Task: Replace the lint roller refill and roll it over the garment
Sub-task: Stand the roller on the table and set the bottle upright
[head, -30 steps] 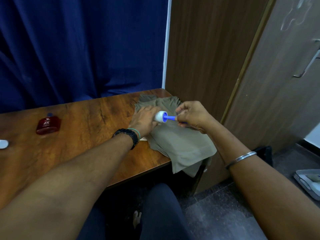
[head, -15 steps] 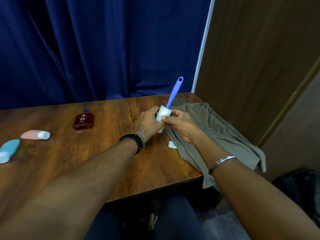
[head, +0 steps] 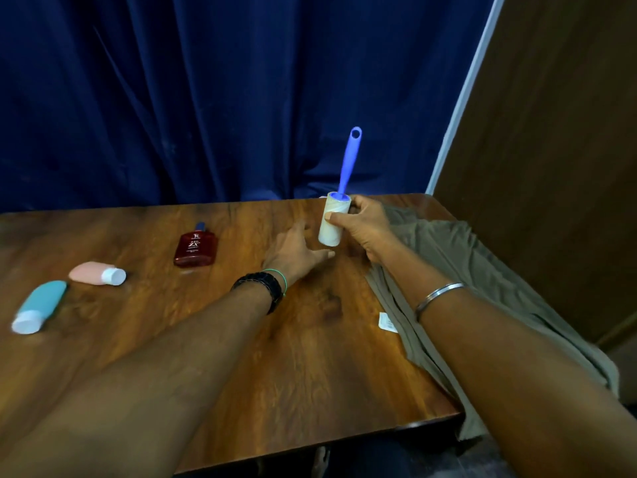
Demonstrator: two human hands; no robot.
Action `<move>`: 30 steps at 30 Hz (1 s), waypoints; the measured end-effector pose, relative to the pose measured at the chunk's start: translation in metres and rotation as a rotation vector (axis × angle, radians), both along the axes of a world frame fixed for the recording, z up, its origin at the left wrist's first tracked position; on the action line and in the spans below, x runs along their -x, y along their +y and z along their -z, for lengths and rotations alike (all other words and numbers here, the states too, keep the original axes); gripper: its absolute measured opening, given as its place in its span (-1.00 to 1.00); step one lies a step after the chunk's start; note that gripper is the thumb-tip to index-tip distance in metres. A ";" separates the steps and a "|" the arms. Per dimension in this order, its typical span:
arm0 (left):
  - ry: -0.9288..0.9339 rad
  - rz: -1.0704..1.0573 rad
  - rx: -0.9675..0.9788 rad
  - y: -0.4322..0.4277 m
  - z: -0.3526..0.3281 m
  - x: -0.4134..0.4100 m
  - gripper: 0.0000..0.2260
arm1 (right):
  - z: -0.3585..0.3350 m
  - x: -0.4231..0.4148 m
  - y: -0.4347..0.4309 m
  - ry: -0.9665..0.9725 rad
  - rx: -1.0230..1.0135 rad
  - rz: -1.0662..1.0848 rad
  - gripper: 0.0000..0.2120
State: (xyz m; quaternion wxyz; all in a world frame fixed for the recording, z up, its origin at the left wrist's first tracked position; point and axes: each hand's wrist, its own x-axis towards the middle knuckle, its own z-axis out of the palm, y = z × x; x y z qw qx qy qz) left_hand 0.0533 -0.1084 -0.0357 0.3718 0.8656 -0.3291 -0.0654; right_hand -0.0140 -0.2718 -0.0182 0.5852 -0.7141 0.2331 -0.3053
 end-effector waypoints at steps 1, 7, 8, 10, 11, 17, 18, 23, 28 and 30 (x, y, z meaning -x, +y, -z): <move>-0.006 -0.007 -0.017 -0.002 0.004 -0.007 -0.31 | 0.001 -0.009 -0.006 0.010 0.017 0.006 -0.62; -0.072 -0.017 -0.085 -0.019 0.017 -0.039 -0.55 | 0.018 -0.056 -0.038 0.091 0.078 0.001 -0.52; -0.079 -0.022 -0.099 -0.023 0.018 -0.043 -0.57 | 0.022 -0.062 -0.042 0.097 0.081 0.005 -0.52; -0.081 -0.029 -0.120 -0.028 0.021 -0.050 -0.61 | 0.030 -0.070 -0.048 0.108 0.095 0.010 -0.51; -0.081 -0.032 -0.131 -0.031 0.023 -0.053 -0.61 | 0.033 -0.073 -0.049 0.117 0.105 0.009 -0.51; -0.134 -0.032 -0.165 -0.040 0.029 -0.057 -0.61 | 0.048 -0.075 -0.055 0.149 0.149 -0.007 -0.47; -0.142 -0.031 -0.168 -0.042 0.030 -0.056 -0.60 | 0.049 -0.074 -0.055 0.145 0.147 -0.005 -0.47; -0.160 -0.034 -0.186 -0.045 0.030 -0.050 -0.58 | 0.051 -0.074 -0.056 0.169 0.152 -0.003 -0.46; -0.124 -0.022 -0.183 -0.043 0.028 -0.049 -0.55 | 0.049 -0.066 -0.051 0.181 0.170 -0.014 -0.36; -0.102 -0.027 -0.173 -0.041 0.023 -0.048 -0.52 | 0.045 -0.060 -0.046 0.168 0.168 0.007 -0.33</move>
